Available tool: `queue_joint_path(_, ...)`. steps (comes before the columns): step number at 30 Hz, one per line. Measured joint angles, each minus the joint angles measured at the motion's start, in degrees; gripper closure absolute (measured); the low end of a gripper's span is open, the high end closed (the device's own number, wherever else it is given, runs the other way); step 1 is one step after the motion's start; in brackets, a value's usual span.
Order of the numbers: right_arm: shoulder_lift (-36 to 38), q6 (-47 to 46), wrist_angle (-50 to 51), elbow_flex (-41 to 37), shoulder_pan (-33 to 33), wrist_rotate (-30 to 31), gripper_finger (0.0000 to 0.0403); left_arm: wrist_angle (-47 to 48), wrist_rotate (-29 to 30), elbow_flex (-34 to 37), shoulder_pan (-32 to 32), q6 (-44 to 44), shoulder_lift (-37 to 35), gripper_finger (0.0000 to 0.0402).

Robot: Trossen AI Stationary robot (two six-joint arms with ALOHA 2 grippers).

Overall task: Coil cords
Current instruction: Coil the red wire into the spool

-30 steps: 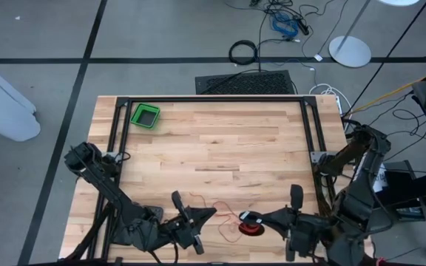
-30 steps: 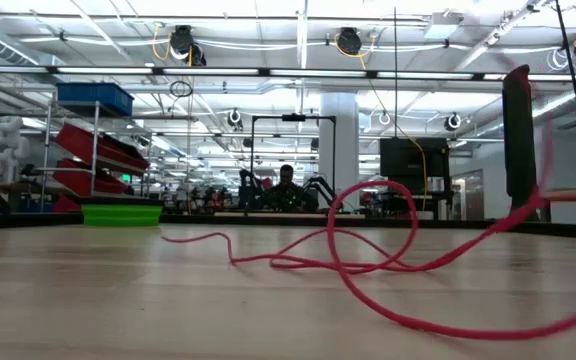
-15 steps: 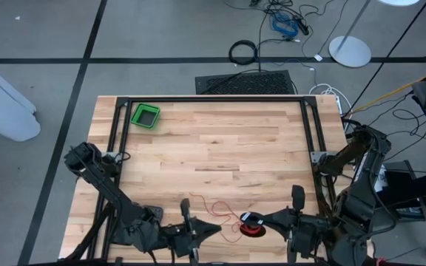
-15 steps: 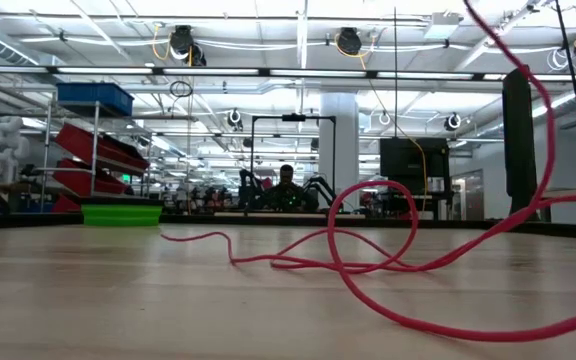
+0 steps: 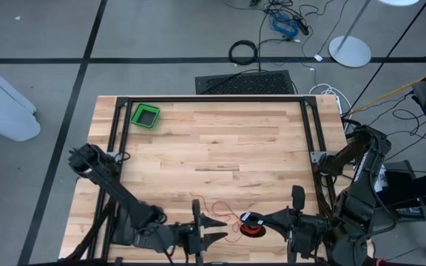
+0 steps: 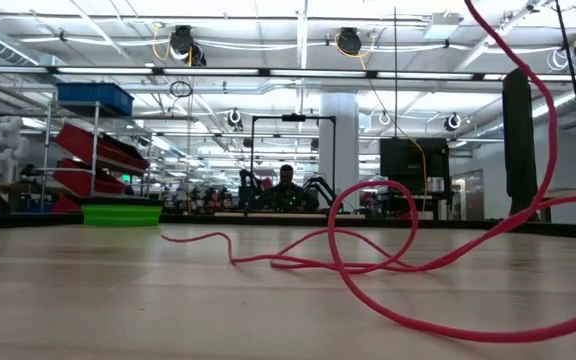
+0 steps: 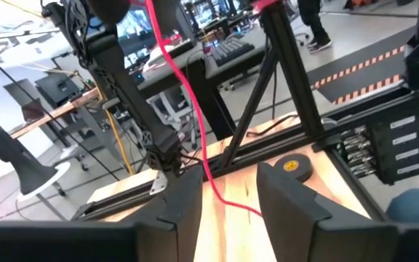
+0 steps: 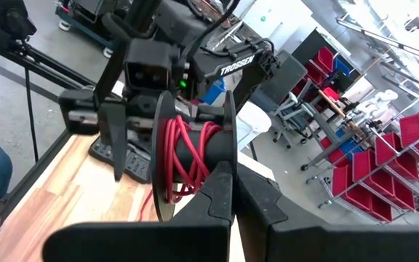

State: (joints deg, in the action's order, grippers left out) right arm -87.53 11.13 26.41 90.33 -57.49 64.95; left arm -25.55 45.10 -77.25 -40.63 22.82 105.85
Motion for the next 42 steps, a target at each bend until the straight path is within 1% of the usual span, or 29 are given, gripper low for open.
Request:
queue_joint_path(4, 0.00, -0.02, -0.02, -0.01, 0.00, -0.01, 0.0403, -1.36, -0.35, 0.00, 1.34, 0.01, 1.68, 0.0256)
queue_joint_path(10, 0.00, 0.02, 0.00, -0.03, 0.00, -0.01, 0.0403, -8.44, 0.79, 0.00, 3.07, 0.04, 3.71, 0.0255)
queue_joint_path(20, 0.00, 0.03, -0.01, -0.03, 0.00, -0.03, 0.0403, -10.13, 0.11, 0.00, 3.95, -0.05, 5.98, 0.0255)
queue_joint_path(35, 0.00, 0.02, 0.00, -0.04, 0.00, -0.05, 0.0403, -11.23, -0.16, 0.00, 4.25, -0.14, 6.20, 0.0256)
queue_joint_path(37, 0.00, 0.02, -0.02, -0.05, 0.00, -0.05, 0.0403, -11.31, -0.20, 0.00, 4.25, -1.45, 6.20, 0.0257)
queue_joint_path(39, 0.00, 0.03, -0.02, -0.05, 0.00, -0.05, 0.0403, -11.34, -0.83, 0.00, 4.31, -2.28, 6.20, 0.0262)
queue_joint_path(42, 0.00, 0.03, -0.02, -0.05, 0.00, -0.05, 0.0403, -11.34, -3.35, 0.00, 4.67, -3.05, 6.20, 0.0276)
